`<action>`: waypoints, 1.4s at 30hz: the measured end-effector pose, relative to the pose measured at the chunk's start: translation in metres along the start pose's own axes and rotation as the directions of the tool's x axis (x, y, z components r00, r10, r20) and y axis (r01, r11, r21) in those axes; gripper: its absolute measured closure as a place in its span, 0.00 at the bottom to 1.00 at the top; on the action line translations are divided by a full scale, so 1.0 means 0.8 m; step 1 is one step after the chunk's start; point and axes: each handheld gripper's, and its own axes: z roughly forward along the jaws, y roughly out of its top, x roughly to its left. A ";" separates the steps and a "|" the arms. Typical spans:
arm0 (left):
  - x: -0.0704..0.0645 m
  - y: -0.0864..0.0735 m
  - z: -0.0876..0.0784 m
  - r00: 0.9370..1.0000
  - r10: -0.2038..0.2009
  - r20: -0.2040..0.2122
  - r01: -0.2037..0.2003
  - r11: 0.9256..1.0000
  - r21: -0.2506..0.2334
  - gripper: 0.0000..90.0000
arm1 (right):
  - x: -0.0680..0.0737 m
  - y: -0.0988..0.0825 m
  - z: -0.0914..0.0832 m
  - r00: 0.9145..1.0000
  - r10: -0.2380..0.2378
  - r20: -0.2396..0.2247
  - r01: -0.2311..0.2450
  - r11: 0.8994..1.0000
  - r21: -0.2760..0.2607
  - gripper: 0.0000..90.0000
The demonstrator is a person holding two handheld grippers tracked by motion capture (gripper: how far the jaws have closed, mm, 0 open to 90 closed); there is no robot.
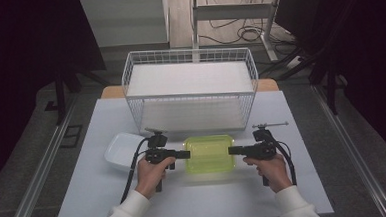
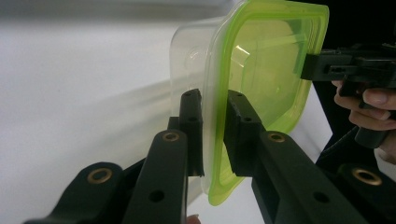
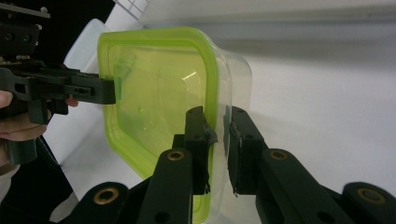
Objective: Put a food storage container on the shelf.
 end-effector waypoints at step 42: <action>-0.087 0.051 -0.101 0.954 0.290 -0.079 -0.300 0.938 -0.174 0.87 | 0.081 0.047 -0.067 0.961 -0.275 0.018 0.272 0.933 -0.237 0.88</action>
